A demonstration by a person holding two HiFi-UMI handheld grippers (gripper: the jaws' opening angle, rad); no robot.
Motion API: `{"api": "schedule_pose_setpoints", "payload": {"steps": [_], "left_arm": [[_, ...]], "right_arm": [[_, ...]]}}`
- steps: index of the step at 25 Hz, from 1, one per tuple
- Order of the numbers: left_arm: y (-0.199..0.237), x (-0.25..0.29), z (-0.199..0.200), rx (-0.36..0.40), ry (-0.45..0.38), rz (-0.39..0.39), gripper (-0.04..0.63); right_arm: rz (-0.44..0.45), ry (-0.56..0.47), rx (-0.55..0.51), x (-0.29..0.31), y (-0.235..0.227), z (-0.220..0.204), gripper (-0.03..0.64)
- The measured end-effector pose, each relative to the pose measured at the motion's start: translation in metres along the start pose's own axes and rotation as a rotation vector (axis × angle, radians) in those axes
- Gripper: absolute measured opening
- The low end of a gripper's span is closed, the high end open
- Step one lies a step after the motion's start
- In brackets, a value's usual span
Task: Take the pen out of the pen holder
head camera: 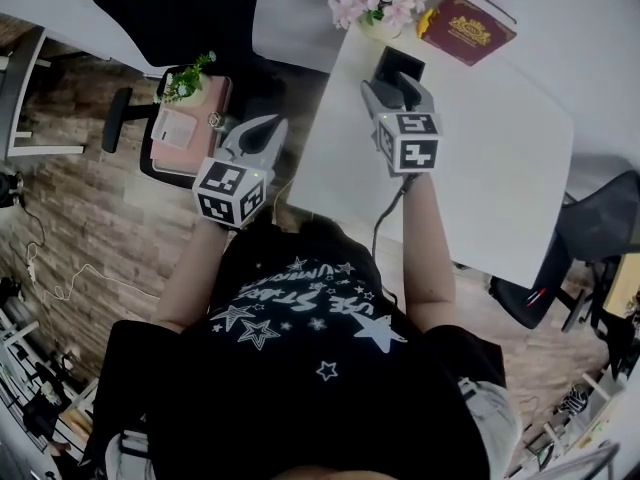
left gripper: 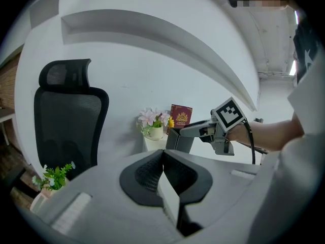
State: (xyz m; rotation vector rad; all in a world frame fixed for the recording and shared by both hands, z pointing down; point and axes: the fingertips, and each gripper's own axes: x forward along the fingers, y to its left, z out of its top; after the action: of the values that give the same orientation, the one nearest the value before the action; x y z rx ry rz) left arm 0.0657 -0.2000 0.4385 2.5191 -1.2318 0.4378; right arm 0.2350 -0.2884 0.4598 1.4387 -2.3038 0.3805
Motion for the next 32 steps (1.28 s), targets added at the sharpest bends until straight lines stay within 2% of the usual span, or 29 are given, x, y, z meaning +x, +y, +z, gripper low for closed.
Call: {"api": "schedule_pose_setpoints", "payload": {"steps": [2,5,7,14,22,32], "left_arm": [[0.003,0.0,-0.001,-0.001,0.004,0.005,0.011],[0.007,-0.001,-0.003,-0.003,0.01,0.011,0.011],[0.008,-0.002,-0.004,-0.006,0.014,0.013,0.011],[0.014,-0.004,-0.009,-0.005,0.024,0.012,0.011],[0.03,-0.009,-0.005,-0.01,0.016,0.037,0.011],[0.025,-0.005,-0.007,-0.001,0.018,0.036,0.011]], "right_arm": [[-0.002,0.028,-0.015,0.005,-0.001,-0.002,0.221],[-0.002,0.061,-0.026,0.011,0.0,-0.004,0.215],[-0.003,0.073,-0.023,0.013,-0.001,-0.004,0.172],[-0.022,0.106,-0.006,0.017,-0.005,-0.008,0.089],[-0.026,0.132,0.004,0.019,-0.007,-0.008,0.071],[-0.086,0.082,0.012,0.009,-0.026,0.0,0.037]]}}
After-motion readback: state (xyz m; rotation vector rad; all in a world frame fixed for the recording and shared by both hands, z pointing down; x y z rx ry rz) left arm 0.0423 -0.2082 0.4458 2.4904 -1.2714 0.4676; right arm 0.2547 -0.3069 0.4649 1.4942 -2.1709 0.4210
